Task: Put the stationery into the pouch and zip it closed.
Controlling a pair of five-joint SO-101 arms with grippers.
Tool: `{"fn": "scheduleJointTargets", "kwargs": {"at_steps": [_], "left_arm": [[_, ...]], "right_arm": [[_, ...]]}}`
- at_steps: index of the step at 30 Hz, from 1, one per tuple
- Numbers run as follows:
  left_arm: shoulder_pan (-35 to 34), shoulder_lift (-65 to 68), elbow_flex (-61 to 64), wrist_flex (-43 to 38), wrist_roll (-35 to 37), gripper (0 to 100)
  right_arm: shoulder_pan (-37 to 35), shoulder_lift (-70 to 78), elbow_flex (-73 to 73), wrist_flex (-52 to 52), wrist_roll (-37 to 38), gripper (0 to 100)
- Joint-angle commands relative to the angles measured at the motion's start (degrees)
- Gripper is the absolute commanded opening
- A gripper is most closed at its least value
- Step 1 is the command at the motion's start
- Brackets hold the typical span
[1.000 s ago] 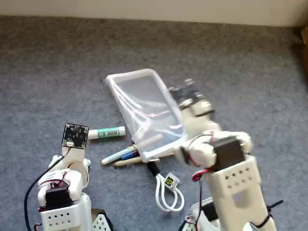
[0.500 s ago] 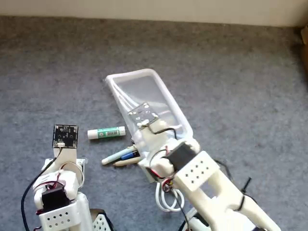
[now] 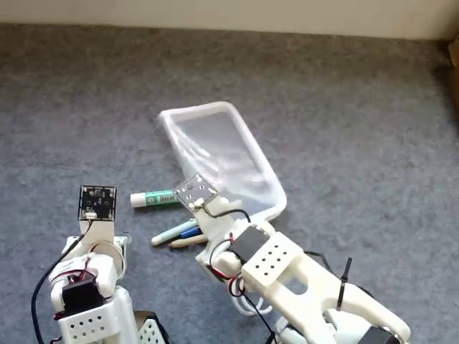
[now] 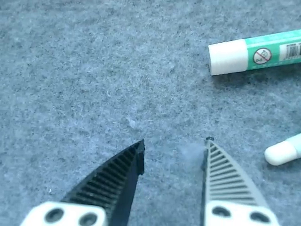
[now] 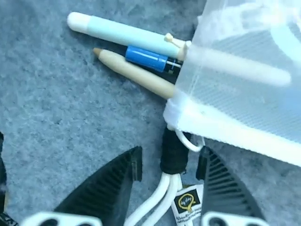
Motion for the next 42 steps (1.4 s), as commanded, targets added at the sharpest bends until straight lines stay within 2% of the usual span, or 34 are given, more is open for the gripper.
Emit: {"fn": "scheduleJointTargets", "kwargs": {"at_steps": [1,10,32,42], "left_arm": [[-1.0,-0.1,-1.3,-1.3,-0.4,20],[-1.0,-0.1,-1.3,-1.3,-0.4,20],[-1.0,-0.1,-1.2,-1.1,-0.4,20],[-1.0,-0.1,-1.2,-1.1,-0.4,20]], "right_arm": [[-0.6,-0.2,1.5,-2.9,-0.3,17.0],[2.8,-0.2,2.4,-2.9,-0.5,17.0],[2.7,0.0,5.9,-9.2,-0.6,16.6],[2.9,8.8,5.3,-9.1,-0.7,15.6]]}}
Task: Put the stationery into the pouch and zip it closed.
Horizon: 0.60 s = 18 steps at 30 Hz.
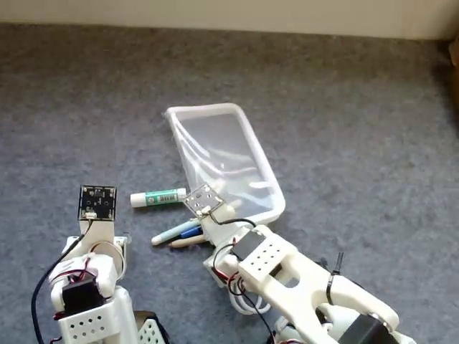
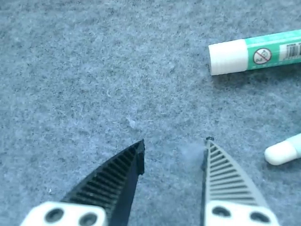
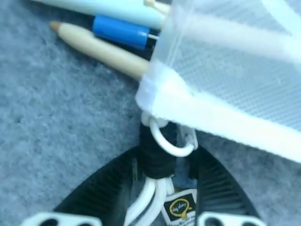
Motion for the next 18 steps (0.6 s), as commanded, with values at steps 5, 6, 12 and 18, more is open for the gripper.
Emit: {"fn": "scheduleJointTargets", "kwargs": {"at_steps": [5,6,12,18], "left_arm": [[-1.0,-0.1,-1.2,-1.1,-0.4,20],[-1.0,-0.1,-1.2,-1.1,-0.4,20],[-0.9,-0.1,-1.2,-1.1,-0.4,20],[-0.9,-0.1,-1.2,-1.1,-0.4,20]], "right_arm": [[0.9,-2.5,-0.3,-0.2,-0.7,11.9],[1.0,-3.6,-0.3,0.3,-0.7,12.0],[1.0,-10.0,-0.2,1.9,-0.7,12.0],[1.0,-10.8,-0.2,1.7,-0.7,12.0]]}}
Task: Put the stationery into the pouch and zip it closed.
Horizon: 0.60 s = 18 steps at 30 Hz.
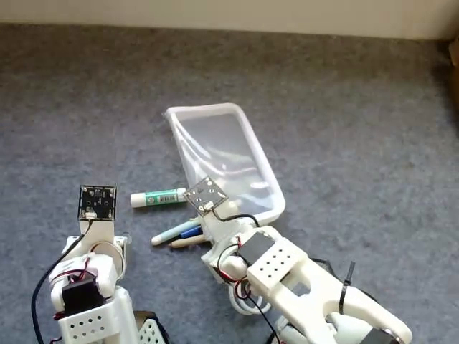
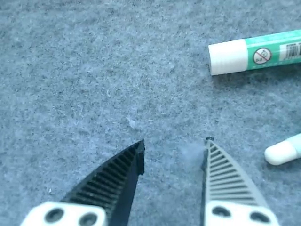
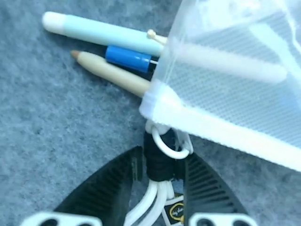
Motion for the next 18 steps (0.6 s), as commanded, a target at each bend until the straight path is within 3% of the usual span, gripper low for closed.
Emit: {"fn": "scheduleJointTargets", "kwargs": {"at_steps": [1,18], "left_arm": [[-0.9,-0.1,-1.2,-1.1,-0.4,20],[-1.0,-0.1,-1.2,-1.0,-0.4,20]], "right_arm": [[0.6,-2.2,-0.3,0.4,-0.7,12.0],[0.5,3.2,-0.7,0.4,-0.7,11.7]]}}
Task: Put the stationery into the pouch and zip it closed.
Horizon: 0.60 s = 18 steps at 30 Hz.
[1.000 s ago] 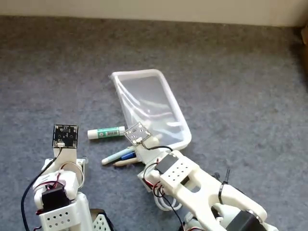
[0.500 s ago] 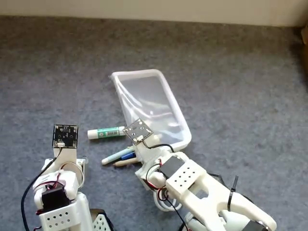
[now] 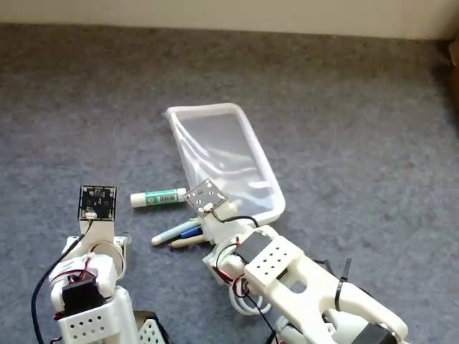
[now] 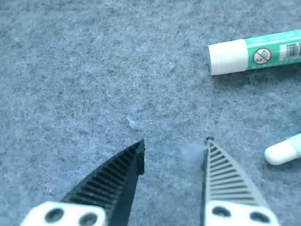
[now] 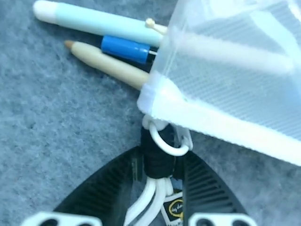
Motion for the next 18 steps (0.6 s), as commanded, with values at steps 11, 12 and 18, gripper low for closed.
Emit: {"fn": "scheduleJointTargets", "kwargs": {"at_steps": [11,12,18], "left_arm": [[-0.9,-0.1,-1.4,-1.2,-0.4,20],[-0.8,-0.1,-1.6,-1.2,-0.4,20],[-0.7,-0.2,-5.8,-1.1,-0.2,20]], "right_arm": [[1.2,0.0,-0.7,1.9,1.8,0.6],[1.7,0.0,-0.8,3.0,2.5,0.6],[5.8,-9.9,-4.4,7.0,6.9,0.5]]}}
